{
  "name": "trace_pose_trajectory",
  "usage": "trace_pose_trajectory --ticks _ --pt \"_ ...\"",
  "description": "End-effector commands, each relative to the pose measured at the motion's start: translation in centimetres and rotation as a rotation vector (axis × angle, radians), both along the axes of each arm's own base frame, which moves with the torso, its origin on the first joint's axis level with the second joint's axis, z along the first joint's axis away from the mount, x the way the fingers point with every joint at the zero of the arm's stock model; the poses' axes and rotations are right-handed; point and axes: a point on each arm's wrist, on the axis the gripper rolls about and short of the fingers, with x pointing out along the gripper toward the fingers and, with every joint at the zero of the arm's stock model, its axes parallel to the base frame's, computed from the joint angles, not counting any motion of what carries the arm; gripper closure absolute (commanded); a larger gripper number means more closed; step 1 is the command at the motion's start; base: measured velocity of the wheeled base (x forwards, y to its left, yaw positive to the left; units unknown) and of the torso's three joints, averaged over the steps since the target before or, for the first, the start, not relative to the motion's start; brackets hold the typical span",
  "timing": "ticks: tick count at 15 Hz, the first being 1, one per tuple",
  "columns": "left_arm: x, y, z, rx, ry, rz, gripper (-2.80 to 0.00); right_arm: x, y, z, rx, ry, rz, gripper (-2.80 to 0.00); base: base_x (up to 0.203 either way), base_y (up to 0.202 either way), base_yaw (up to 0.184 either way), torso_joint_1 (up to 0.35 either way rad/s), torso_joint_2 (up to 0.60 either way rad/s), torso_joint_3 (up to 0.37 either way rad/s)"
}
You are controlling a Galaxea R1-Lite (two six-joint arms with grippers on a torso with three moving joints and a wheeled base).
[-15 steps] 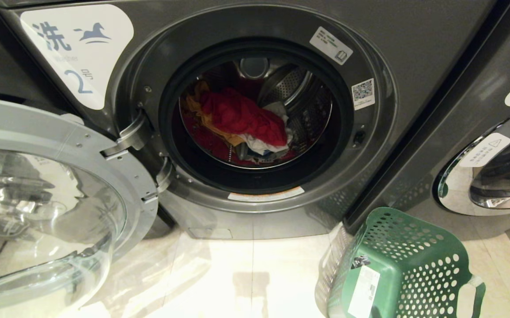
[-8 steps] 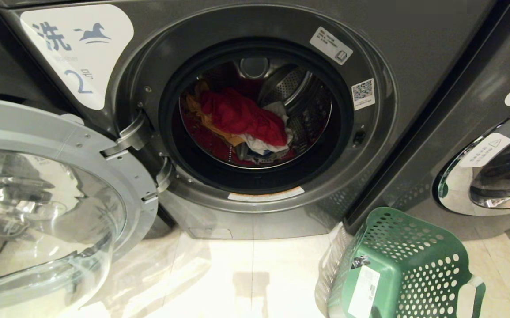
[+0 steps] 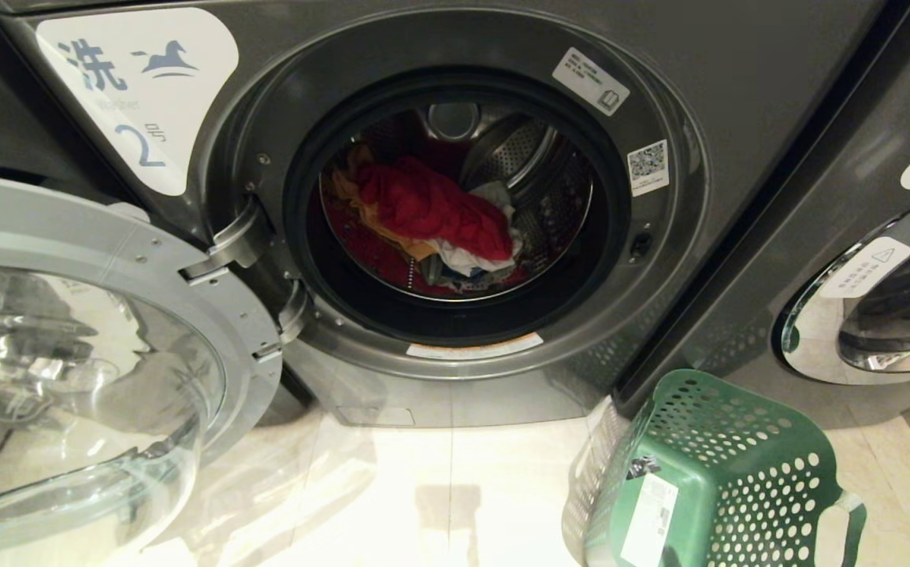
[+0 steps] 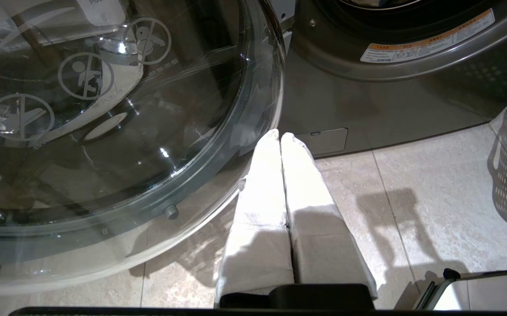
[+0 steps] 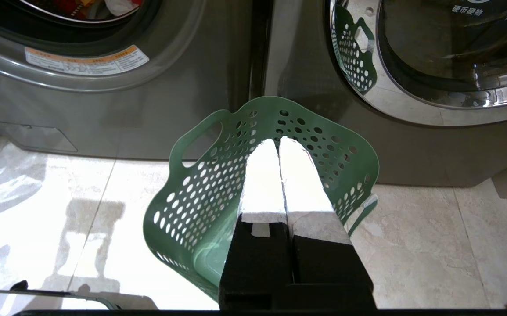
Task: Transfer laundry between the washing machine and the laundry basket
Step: Pick a cloth and place it into the basket
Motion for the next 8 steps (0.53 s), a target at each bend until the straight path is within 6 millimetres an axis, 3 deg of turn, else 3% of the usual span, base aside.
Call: trace_pose_trajectory --ticks 1,8 --pt "0.02 0.00 -0.04 0.000 0.003 0.000 0.00 0.26 0.00 -0.92 -0.001 0.031 0.001 0.00 0.000 0.000 0.000 0.000 0.00 0.000" --pt "0.02 -0.01 -0.05 -0.004 0.004 -0.003 0.00 0.27 0.00 -0.91 -0.001 0.032 0.001 0.00 0.000 0.000 0.000 0.000 0.00 0.000"
